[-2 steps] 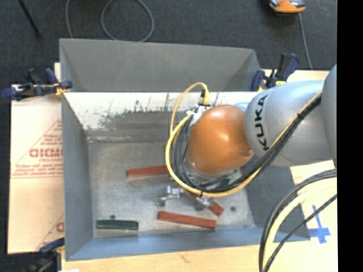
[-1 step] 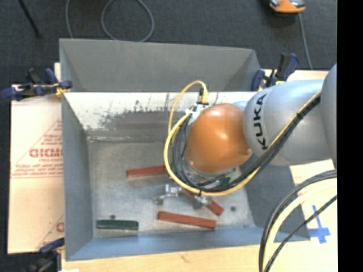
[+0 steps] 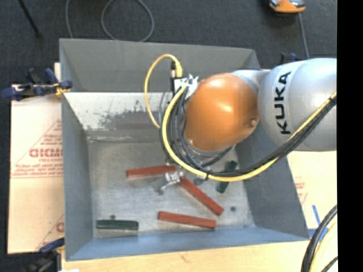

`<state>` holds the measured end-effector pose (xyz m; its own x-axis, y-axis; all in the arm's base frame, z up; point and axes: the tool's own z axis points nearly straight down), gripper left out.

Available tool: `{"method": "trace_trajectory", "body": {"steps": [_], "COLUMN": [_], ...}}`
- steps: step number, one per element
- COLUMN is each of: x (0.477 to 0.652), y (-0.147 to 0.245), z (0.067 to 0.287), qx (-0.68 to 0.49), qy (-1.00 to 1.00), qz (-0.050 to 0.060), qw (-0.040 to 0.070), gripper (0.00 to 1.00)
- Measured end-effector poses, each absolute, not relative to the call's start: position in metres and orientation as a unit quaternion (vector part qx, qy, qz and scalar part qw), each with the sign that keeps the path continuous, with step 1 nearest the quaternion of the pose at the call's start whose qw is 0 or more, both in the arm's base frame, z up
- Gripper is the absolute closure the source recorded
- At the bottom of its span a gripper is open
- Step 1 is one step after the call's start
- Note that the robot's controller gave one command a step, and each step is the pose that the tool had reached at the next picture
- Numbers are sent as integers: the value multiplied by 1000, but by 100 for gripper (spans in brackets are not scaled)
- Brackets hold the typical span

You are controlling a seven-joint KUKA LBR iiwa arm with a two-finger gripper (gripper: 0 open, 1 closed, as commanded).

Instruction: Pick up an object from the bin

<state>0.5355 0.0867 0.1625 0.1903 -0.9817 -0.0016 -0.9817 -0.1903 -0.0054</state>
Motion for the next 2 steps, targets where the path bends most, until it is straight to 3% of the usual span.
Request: {"method": "trace_trajectory", "body": {"steps": [1, 2], "x": [552, 592], "y": [4, -14], "z": [89, 70], "qx": [-837, -839], "qy": [547, 544], "qz": [1, -1], "qw": [-1, 1], "gripper": [0, 0]}}
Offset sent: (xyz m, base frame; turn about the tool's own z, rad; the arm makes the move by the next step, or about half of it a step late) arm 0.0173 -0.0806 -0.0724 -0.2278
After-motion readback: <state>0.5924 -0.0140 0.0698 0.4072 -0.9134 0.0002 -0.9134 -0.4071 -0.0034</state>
